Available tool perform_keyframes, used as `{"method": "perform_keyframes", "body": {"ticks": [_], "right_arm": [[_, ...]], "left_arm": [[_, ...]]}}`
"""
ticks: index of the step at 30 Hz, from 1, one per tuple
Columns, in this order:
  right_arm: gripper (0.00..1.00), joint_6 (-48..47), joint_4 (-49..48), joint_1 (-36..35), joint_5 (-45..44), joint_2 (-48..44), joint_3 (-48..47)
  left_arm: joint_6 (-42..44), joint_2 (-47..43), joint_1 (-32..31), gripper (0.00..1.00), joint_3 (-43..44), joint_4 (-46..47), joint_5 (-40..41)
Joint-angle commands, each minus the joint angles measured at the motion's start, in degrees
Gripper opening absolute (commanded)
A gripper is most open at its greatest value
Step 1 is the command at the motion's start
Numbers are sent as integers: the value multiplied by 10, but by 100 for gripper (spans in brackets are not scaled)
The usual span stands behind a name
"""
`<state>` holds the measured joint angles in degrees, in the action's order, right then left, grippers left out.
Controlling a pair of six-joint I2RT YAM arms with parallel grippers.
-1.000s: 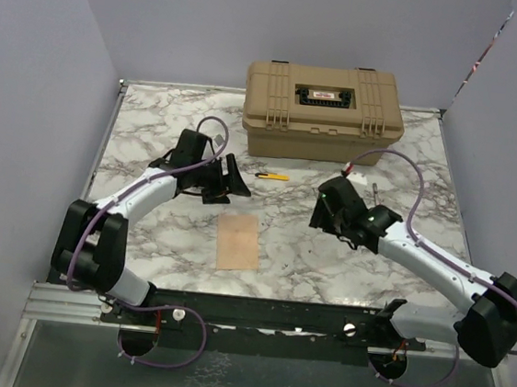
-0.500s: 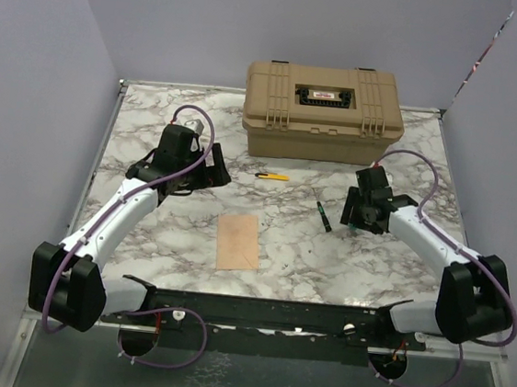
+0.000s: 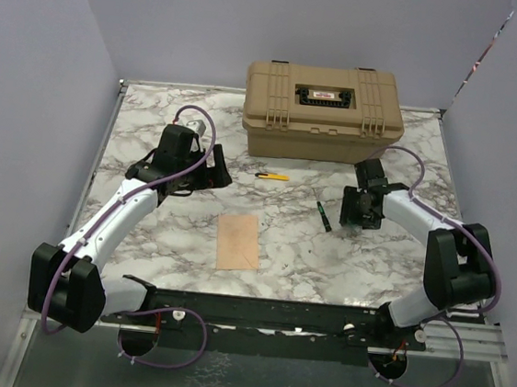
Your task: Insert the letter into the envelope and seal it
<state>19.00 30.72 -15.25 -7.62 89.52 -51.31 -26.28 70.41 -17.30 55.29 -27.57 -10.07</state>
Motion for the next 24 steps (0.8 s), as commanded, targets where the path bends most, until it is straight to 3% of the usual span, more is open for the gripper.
{"method": "perform_keyframes", "body": {"ticks": [1,5,8,10,14,22,24], "right_arm": [[66,-20,5,3,8,20,-23],[72,-29,1,5,-1,35,-27],[70,-29,1,7,11,49,-32],[62,-23,4,7,30,52,-32],[36,-5,20,7,56,47,-29],[36,-5,39,6,97,32,-12],[25,-5,35,6,102,25,-13]], "left_arm": [[8,-2,2,99,16,1,-24],[8,2,2,99,18,2,-28],[7,4,2,99,18,3,-31],[6,4,2,99,19,3,-34],[4,3,2,99,21,4,-43],[-9,11,2,99,25,22,-88],[-13,13,2,99,23,29,-106]]}}
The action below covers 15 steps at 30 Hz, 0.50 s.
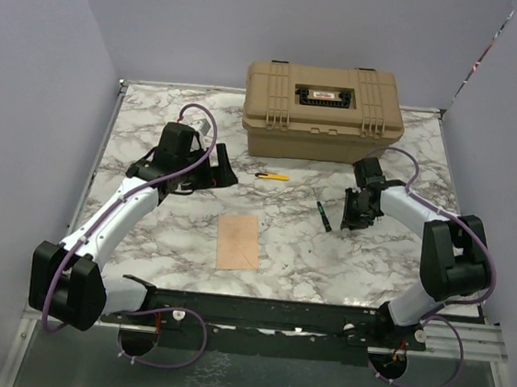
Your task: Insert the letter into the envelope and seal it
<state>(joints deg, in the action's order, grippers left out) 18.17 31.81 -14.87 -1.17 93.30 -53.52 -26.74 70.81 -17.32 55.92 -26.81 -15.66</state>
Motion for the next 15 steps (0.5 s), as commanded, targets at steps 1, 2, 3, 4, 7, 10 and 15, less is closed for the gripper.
{"method": "perform_keyframes", "body": {"ticks": [1,2,3,4,7,10,15], "right_arm": [[19,3,22,2,42,-20,9],[15,5,17,2,48,-32,11],[12,8,10,2,56,-50,13],[10,13,-4,2,67,-72,16],[6,24,-53,2,125,-151,35],[4,48,-130,2,227,-234,65],[4,155,-347,0,410,-342,138]], "left_arm": [[-10,10,2,99,16,25,-58],[-12,10,1,99,14,30,-67],[-16,10,1,99,13,36,-76],[-21,10,1,99,10,44,-86],[-44,7,0,99,0,81,-127],[-73,5,-7,99,-6,142,-167],[-126,0,-45,99,-10,259,-197]]}}
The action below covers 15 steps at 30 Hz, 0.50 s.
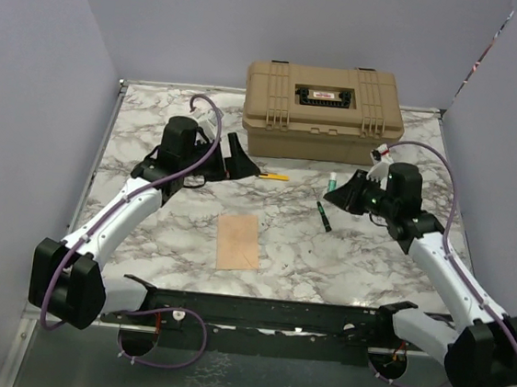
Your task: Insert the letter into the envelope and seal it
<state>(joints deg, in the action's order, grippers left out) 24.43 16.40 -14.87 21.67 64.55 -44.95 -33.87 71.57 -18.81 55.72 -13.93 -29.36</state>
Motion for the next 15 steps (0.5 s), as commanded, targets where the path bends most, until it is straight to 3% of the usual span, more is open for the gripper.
{"method": "perform_keyframes", "body": {"ticks": [1,4,7,15], "right_arm": [[4,121,-241,-2,207,-68,66],[4,186,-361,-8,268,-85,94],[3,213,-411,-21,298,-82,96],[2,220,-423,-56,329,-69,77]], "left_arm": [[-71,-9,-40,99,-11,167,-63],[-136,-7,-71,98,-26,275,-61],[-169,7,-108,95,-36,353,-41],[-162,79,-169,68,12,376,-28]]}}
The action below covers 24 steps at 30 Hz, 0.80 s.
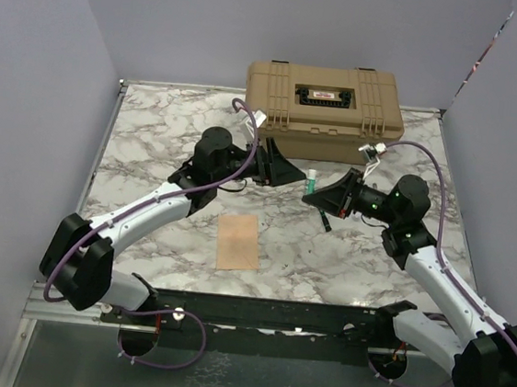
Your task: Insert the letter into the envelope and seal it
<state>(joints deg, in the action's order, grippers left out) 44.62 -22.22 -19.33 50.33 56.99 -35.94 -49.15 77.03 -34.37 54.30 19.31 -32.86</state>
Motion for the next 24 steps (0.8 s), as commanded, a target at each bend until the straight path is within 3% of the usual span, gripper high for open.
{"method": "perform_keyframes", "body": {"ticks": [1,8,13,15,21,24], "right_arm": [[2,17,-35,-13,43,7,-14],[2,23,-30,-15,30,9,-14],[1,23,3,-15,-62,0,-11],[1,31,6,-15,-85,-3,-8],[1,41,-13,-15,-72,16,-13],[1,46,-34,-16,-38,28,-21]], "left_arm": [[-9,28,-17,67,29,46,7],[-10,28,-35,67,22,63,10],[-6,-24,-34,61,-19,48,111],[-2,-41,-34,63,-27,44,131],[-1,-40,-36,77,-25,72,56],[-4,-22,-39,80,-16,86,17]]}}
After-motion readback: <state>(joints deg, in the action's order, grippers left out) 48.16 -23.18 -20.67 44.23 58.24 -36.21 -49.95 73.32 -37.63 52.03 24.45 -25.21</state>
